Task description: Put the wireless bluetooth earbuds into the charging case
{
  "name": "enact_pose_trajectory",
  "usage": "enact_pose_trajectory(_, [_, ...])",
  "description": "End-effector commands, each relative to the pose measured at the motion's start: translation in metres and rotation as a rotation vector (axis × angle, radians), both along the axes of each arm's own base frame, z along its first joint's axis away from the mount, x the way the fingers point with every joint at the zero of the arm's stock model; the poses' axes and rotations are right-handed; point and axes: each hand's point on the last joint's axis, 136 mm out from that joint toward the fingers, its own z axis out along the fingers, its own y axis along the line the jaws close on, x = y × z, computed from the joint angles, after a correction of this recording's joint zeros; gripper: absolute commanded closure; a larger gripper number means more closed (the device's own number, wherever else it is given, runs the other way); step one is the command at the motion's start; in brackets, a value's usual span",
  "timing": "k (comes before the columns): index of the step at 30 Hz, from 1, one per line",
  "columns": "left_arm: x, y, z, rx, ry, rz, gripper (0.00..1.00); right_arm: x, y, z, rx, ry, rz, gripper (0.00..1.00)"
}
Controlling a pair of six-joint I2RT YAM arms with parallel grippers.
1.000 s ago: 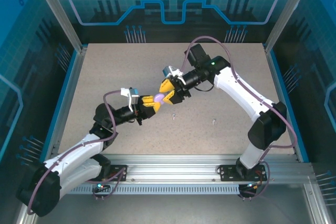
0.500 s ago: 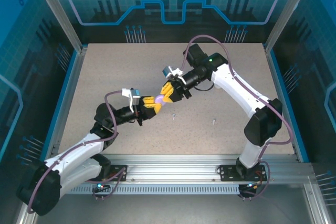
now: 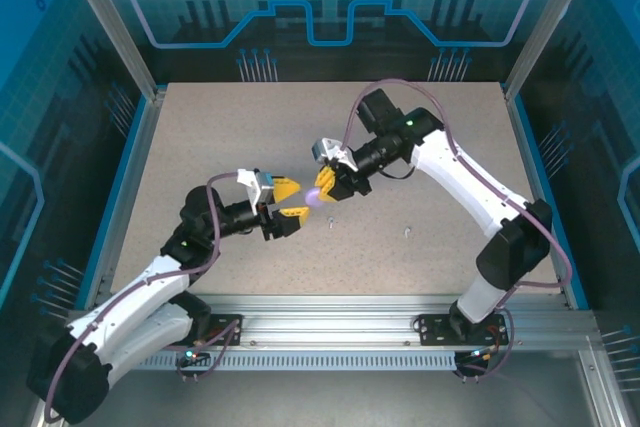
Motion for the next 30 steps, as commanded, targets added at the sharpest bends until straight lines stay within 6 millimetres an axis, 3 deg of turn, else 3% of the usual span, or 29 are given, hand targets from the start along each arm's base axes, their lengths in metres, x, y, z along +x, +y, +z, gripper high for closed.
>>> enact_pose_trajectory(1, [-0.007, 0.001, -0.019, 0.158, -0.014, -0.027, 0.34, 0.000, -0.009, -0.009, -0.113, -0.135, -0.048, 0.93])
enact_pose_trajectory(8, [-0.016, -0.005, -0.030, 0.267, -0.039, -0.104, 0.38, -0.010, -0.007, -0.024, -0.237, -0.312, -0.009, 0.93])
enact_pose_trajectory(17, [-0.022, -0.011, -0.036, 0.287, -0.062, -0.143, 0.41, -0.022, 0.003, -0.019, -0.192, -0.336, 0.038, 0.93])
enact_pose_trajectory(21, [-0.021, -0.013, -0.035, 0.283, -0.071, -0.137, 0.46, -0.029, 0.005, -0.017, -0.174, -0.325, 0.063, 0.93])
enact_pose_trajectory(30, [-0.016, -0.015, -0.036, 0.289, -0.083, -0.120, 0.46, -0.042, 0.009, -0.017, -0.160, -0.326, 0.104, 0.93])
